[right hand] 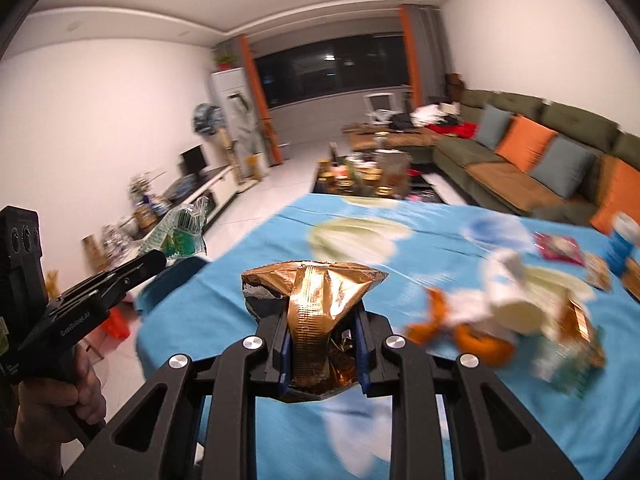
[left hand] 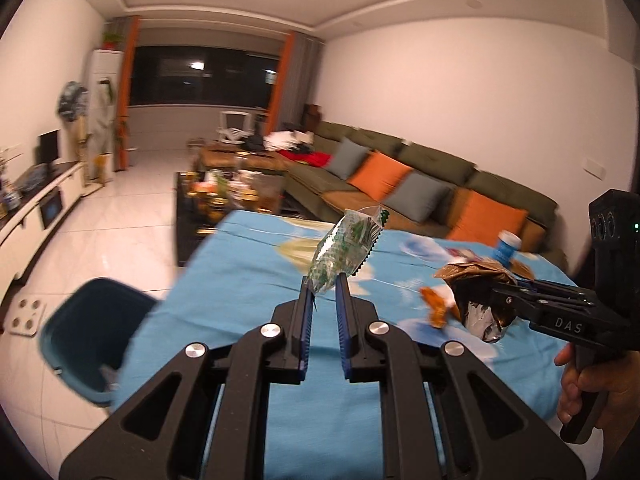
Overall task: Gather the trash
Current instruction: 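Lift both wrappers and carry them toward the teal bin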
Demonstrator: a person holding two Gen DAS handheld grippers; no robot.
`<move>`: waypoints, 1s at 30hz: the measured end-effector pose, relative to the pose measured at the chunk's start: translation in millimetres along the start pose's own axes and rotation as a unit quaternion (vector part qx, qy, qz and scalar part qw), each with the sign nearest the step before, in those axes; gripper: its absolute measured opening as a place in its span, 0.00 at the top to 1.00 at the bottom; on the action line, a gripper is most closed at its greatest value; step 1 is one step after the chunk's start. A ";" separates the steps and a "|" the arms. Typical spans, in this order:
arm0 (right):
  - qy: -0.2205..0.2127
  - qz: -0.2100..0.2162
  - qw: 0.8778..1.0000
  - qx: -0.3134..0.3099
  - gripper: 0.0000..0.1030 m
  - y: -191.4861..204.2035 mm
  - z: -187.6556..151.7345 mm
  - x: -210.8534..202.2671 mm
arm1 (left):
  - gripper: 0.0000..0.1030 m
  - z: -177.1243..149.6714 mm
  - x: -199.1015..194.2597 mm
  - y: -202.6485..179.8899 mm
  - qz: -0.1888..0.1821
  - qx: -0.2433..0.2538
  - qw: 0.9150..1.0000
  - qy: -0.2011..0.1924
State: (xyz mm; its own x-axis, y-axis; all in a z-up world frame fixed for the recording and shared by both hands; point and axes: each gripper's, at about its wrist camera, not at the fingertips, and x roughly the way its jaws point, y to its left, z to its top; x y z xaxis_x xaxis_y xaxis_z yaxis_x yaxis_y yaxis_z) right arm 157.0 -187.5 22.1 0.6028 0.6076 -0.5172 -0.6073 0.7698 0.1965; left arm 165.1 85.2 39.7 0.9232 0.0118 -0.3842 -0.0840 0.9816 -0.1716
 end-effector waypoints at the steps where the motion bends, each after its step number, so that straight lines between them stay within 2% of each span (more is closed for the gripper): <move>1: 0.000 0.008 1.000 -0.008 0.78 10.3 2.5 4.1 | 0.89 0.8 -8.6 11.9 0.015 -0.005 1.000 -0.006; 7: 0.011 0.067 0.997 -0.047 0.78 67.2 23.7 39.3 | 0.89 1.8 -38.6 66.5 0.079 -0.028 0.996 -0.023; 14: 0.034 0.128 0.988 -0.083 0.78 130.6 46.2 87.8 | 0.89 -0.9 -68.7 131.4 0.152 -0.055 0.986 -0.032; 18: 0.061 0.153 0.982 -0.090 0.78 163.5 54.7 127.2 | 0.89 -6.2 -75.8 163.7 0.181 -0.068 0.981 -0.024; 25: 0.127 0.175 0.972 -0.088 0.78 201.0 58.4 201.7 | 0.88 -21.9 -49.7 217.7 0.206 -0.095 0.974 0.021; 30: 0.175 0.156 0.967 -0.105 0.78 224.8 50.7 250.1 | 0.88 -31.6 -7.8 237.5 0.218 -0.105 0.969 0.051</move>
State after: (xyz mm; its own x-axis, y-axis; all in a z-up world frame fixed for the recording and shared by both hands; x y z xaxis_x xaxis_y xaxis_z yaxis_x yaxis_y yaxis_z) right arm 197.4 147.5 -20.9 0.1841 0.6724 -0.7169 -0.8451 0.4807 0.2339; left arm 126.1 312.3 -26.8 0.7417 0.3879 -0.5472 -0.5426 0.8266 -0.1494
